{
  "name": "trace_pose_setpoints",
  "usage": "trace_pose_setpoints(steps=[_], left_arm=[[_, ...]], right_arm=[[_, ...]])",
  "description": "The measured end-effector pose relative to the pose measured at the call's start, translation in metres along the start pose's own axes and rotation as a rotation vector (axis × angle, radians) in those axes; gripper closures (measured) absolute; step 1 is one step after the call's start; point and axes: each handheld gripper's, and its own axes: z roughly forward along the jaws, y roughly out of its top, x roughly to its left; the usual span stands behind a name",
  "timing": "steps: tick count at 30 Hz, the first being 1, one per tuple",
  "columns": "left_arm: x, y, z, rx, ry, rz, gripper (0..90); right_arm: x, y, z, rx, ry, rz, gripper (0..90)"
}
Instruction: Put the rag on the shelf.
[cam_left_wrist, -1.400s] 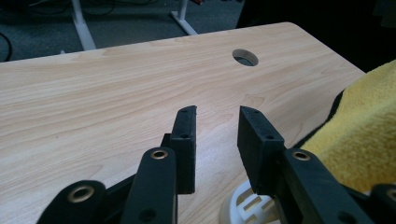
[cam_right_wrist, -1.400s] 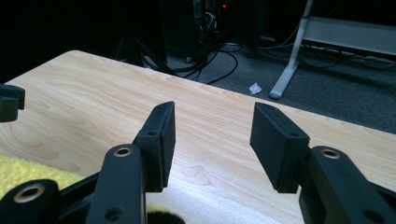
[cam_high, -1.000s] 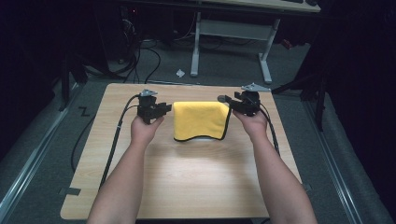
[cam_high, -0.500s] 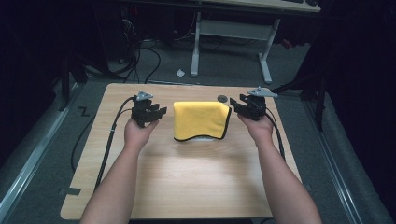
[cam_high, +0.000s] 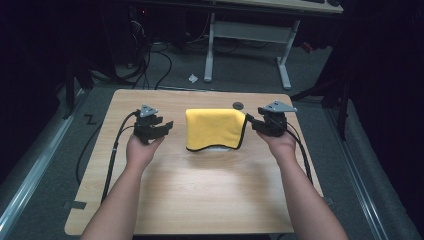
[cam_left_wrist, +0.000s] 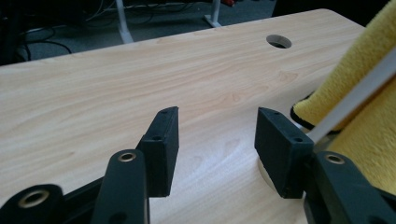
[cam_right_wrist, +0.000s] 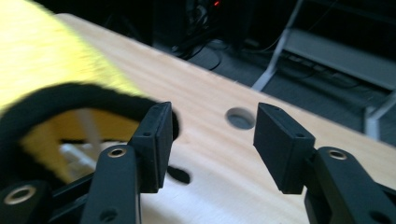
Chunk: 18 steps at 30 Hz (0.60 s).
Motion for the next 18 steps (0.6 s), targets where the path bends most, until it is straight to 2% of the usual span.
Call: trace_pose_setpoints(steps=[3, 5, 7, 8, 10, 12, 15, 18], left_arm=[[-0.001, -0.007, -0.004, 0.018, -0.01, -0.005, 47.7], [-0.003, -0.013, -0.008, 0.018, -0.022, -0.015, 46.8], [-0.005, -0.019, -0.013, 0.011, -0.036, -0.024, 46.7], [-0.007, -0.023, -0.016, 0.01, -0.042, -0.022, 46.6], [-0.01, -0.03, -0.022, 0.016, -0.055, -0.021, 45.6], [-0.013, -0.038, -0.029, 0.005, -0.08, -0.034, 44.9], [-0.022, -0.051, -0.041, -0.002, -0.106, -0.027, 44.9], [-0.034, -0.067, -0.054, -0.007, -0.14, -0.027, 44.5]], right_arm=[[0.006, -0.005, -0.009, -0.042, -0.003, -0.007, 47.4], [0.008, -0.006, -0.013, 0.0, 0.006, 0.004, 44.8], [0.013, -0.008, -0.019, 0.025, -0.014, -0.01, 42.2], [0.016, -0.011, -0.022, 0.016, -0.027, -0.021, 42.4], [0.023, -0.02, -0.031, -0.041, -0.071, -0.032, 46.5], [0.03, -0.028, -0.038, -0.032, -0.088, -0.045, 47.0], [0.038, -0.034, -0.047, 0.043, -0.036, -0.025, 42.2], [0.048, -0.05, -0.058, 0.026, -0.015, -0.02, 42.9]])
